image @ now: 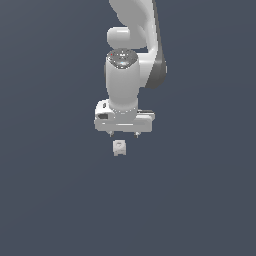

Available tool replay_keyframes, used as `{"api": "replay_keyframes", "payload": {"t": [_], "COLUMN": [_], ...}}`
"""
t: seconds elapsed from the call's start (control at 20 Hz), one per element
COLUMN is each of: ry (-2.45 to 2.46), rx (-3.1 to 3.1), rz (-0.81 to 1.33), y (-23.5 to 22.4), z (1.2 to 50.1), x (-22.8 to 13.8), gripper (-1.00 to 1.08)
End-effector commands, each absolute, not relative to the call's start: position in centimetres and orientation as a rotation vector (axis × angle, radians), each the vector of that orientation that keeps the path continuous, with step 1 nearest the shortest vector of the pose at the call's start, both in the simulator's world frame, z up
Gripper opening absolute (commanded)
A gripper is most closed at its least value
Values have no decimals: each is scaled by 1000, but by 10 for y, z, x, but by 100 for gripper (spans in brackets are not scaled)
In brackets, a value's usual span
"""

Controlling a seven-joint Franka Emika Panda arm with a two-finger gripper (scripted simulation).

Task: Pick up the object and move it to a goal position.

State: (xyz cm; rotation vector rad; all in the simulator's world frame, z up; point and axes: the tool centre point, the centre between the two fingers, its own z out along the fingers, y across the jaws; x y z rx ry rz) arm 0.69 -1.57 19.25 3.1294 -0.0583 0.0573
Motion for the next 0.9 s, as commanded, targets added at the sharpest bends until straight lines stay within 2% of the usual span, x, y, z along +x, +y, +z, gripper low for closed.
{"api": "replay_keyframes", "payload": {"t": [0.0,0.85], "ry": [-47,201], "rx": [3130,3134], "rz": [53,3], "y": [-17,-42], "z": [188,95], "x": [6,-25], "gripper": [100,100]}}
